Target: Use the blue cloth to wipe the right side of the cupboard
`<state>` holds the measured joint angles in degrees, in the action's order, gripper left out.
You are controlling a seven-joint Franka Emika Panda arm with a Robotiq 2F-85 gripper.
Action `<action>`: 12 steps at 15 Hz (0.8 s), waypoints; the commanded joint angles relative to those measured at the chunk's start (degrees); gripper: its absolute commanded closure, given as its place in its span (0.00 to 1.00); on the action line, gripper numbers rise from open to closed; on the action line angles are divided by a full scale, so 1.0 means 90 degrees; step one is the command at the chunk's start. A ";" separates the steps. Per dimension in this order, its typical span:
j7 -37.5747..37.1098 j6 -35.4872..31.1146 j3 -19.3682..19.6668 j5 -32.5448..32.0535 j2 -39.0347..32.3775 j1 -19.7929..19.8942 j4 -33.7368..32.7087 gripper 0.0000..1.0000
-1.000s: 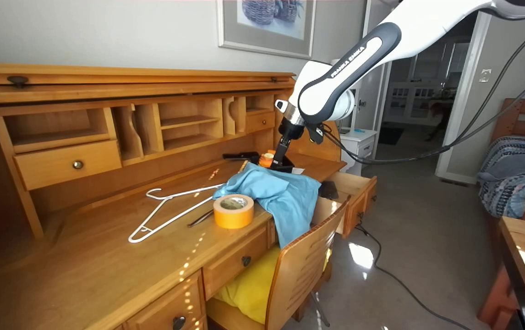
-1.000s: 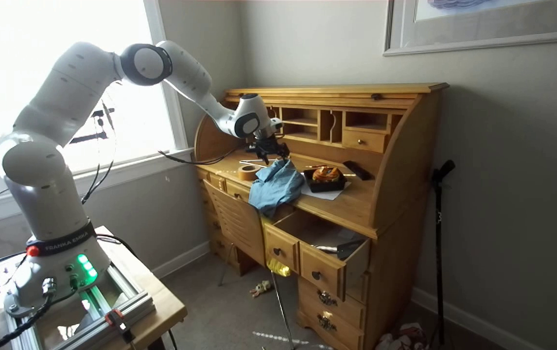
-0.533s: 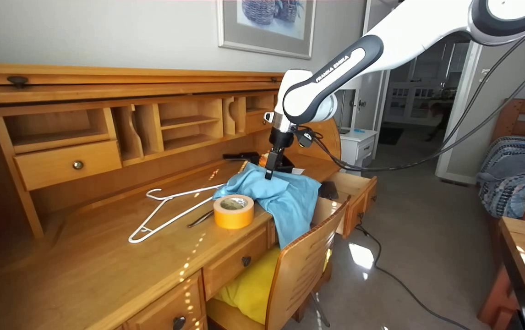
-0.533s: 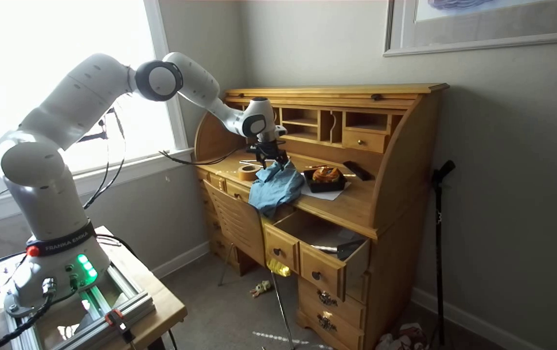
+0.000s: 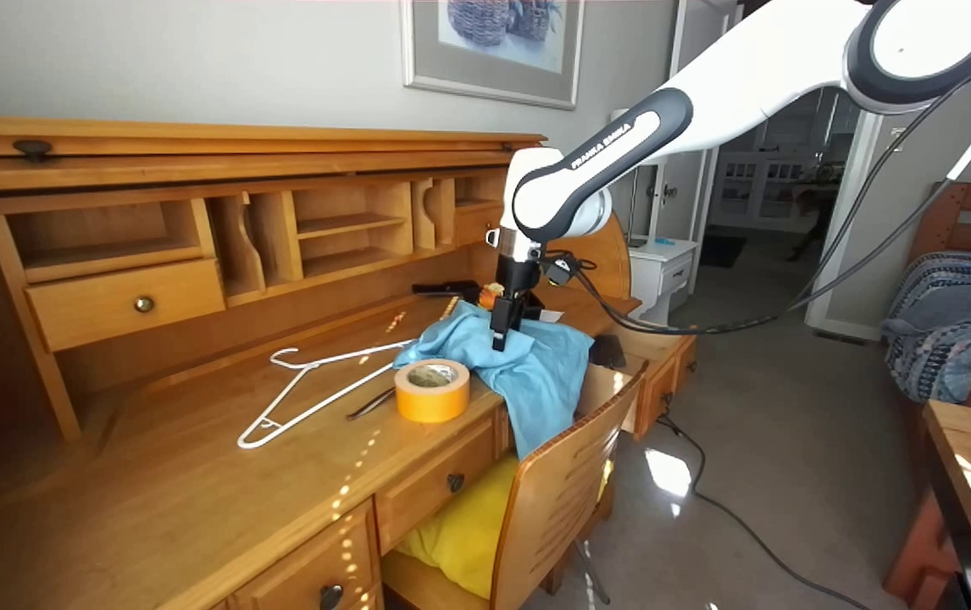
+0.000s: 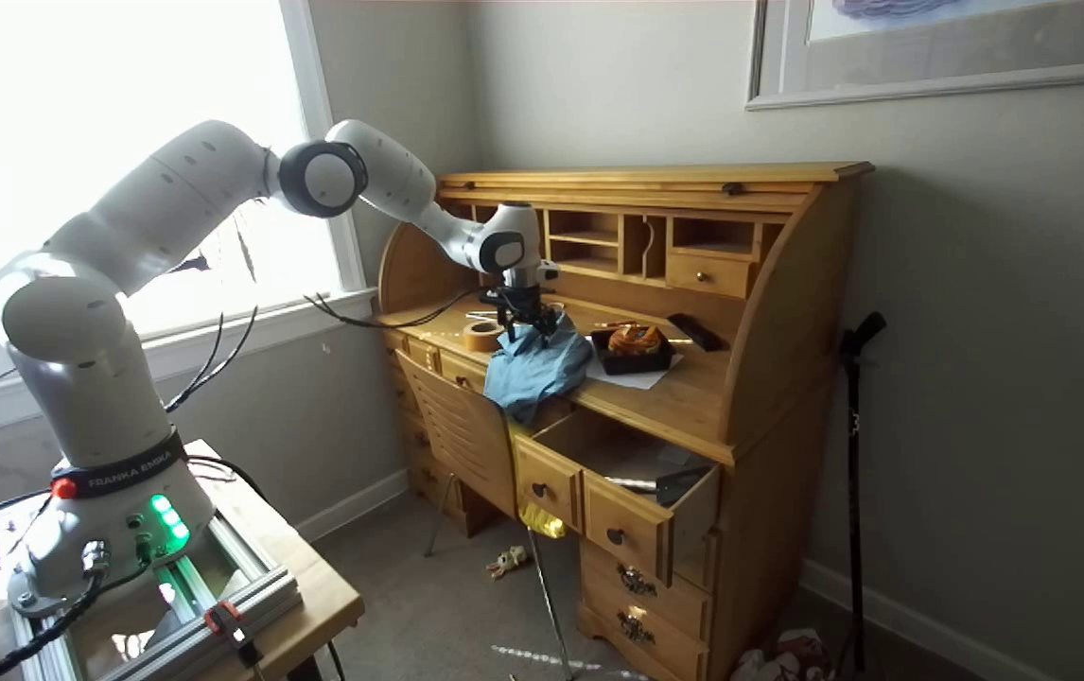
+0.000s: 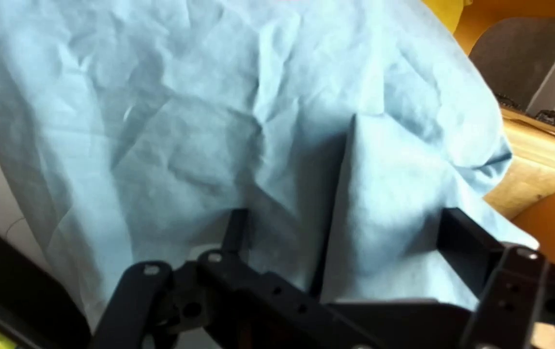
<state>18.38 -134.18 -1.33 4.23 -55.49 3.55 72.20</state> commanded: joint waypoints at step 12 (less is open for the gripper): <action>-0.0580 -0.0540 -0.0037 -0.0152 -0.0711 -0.0002 -0.1080 0.97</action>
<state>15.21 -139.05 -1.49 4.23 -60.05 3.57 65.42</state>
